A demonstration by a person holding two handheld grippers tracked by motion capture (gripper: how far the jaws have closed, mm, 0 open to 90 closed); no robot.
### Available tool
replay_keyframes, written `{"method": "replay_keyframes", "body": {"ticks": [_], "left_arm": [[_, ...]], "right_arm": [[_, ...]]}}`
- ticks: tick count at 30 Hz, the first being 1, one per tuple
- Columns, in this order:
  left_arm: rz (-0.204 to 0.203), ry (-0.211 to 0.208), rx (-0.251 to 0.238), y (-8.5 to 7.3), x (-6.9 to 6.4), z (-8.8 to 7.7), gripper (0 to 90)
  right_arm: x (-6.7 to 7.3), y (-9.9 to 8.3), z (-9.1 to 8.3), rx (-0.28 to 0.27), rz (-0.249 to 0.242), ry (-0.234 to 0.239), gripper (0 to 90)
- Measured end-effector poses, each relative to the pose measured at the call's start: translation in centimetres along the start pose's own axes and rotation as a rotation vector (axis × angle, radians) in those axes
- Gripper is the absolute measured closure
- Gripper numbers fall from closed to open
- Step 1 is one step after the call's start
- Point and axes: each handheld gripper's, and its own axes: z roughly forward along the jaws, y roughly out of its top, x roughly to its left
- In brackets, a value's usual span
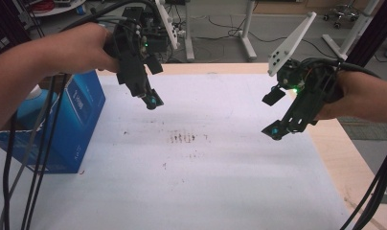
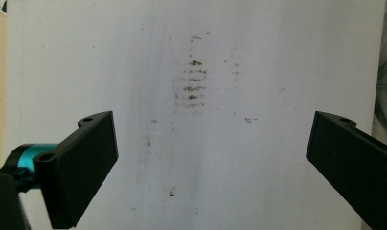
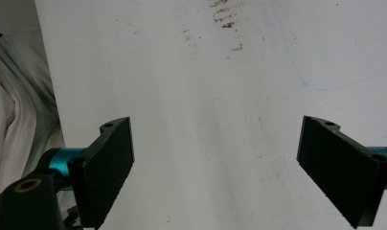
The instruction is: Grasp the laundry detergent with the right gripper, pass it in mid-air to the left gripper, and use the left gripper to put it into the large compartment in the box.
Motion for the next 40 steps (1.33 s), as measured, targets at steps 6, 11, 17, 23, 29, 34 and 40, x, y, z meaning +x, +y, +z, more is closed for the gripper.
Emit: {"method": "replay_keyframes", "body": {"ticks": [6,11,17,23,29,34,40], "left_arm": [[-0.003,-0.006,0.024,0.6,0.2,1.4,3.7],[0.000,-0.031,0.023,0.9,0.2,3.0,3.7],[0.006,-0.043,0.034,1.2,0.2,4.3,3.7],[0.007,-0.055,0.042,1.4,0.2,5.3,3.7],[0.007,-0.055,0.042,1.4,0.3,5.5,3.7],[0.005,-0.056,0.036,1.4,0.2,5.7,3.7],[0.009,-0.057,0.049,1.2,0.2,5.7,3.7]], "right_arm": [[-0.1,0.0,0.2,-0.003,0.003,0.003,12.2],[-0.2,-0.2,0.7,0.000,-0.001,0.012,12.2],[-0.4,-0.4,1.0,-0.001,0.004,0.015,12.2],[-0.4,-0.6,1.4,0.002,0.007,0.020,12.1],[-0.5,-0.7,1.5,0.001,0.011,0.021,12.2],[-0.5,-0.6,1.6,-0.005,0.009,0.022,12.1],[-0.4,-0.6,1.6,-0.009,0.007,0.020,12.1]]}}
